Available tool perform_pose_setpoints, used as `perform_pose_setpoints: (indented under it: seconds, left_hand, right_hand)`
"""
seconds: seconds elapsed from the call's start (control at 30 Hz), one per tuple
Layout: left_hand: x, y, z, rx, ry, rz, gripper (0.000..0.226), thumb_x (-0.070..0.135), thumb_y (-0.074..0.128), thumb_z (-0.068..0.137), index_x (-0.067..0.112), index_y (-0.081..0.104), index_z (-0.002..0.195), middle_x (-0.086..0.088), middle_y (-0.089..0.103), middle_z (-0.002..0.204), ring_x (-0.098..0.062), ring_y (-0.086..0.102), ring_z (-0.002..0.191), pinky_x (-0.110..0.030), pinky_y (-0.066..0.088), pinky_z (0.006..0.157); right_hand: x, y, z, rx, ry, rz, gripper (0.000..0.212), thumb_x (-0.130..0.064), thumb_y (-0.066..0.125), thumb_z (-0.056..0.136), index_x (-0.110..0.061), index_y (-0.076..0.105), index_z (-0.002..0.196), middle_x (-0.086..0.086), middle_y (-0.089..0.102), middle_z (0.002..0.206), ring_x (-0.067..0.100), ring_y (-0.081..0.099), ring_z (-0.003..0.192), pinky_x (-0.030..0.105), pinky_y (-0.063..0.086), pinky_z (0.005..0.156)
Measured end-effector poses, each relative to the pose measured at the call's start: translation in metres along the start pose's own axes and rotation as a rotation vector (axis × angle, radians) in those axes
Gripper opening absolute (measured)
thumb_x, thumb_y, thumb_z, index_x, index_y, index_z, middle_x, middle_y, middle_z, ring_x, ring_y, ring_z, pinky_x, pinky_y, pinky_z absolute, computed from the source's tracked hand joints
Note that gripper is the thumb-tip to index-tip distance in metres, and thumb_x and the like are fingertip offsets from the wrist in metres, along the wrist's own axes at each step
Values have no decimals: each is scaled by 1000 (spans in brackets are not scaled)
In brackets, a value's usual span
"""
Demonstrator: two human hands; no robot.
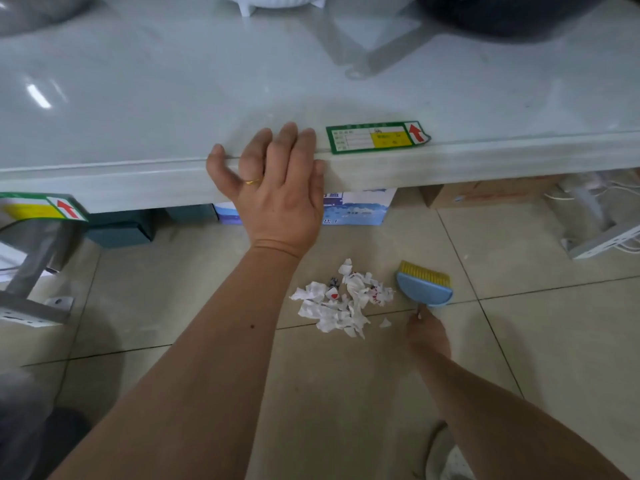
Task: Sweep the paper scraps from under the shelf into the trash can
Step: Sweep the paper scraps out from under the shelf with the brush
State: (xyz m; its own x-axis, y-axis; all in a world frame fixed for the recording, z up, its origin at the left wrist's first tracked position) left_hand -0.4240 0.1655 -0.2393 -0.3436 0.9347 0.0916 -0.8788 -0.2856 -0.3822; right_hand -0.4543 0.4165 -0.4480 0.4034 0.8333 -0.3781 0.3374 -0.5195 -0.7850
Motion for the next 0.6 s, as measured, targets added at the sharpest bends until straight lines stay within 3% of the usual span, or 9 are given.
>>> perform_pose_setpoints:
  seconds: [0.27, 0.6]
  left_hand:
    - [-2, 2, 0, 0, 1, 9, 32, 30, 30, 97, 20, 58, 108, 0, 71, 104, -17, 46, 106, -41, 6, 106]
    - [-1, 0, 2, -10, -4, -13, 29, 29, 31, 97, 19, 56, 109, -2, 71, 104, -18, 45, 107, -42, 6, 107]
  right_hand:
    - [3, 11, -3, -56, 22, 4, 49, -23, 30, 98, -24, 28, 147, 20, 54, 127, 38, 53, 118, 46, 43, 101]
    - [-10, 2, -18, -41, -16, 56, 67, -21, 53, 89, -19, 20, 147, 21, 40, 136, 40, 41, 127, 48, 38, 104]
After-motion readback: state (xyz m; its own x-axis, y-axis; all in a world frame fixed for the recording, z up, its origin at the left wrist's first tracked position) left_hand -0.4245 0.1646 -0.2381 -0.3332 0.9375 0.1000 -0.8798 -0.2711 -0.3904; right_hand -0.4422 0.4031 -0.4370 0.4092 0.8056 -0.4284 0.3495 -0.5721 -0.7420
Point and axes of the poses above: each hand's wrist, its own z-axis towards the middle knuckle, its own y-axis out of the palm, x = y × z, the point moved 3 cm from there along z, towards the middle knuckle
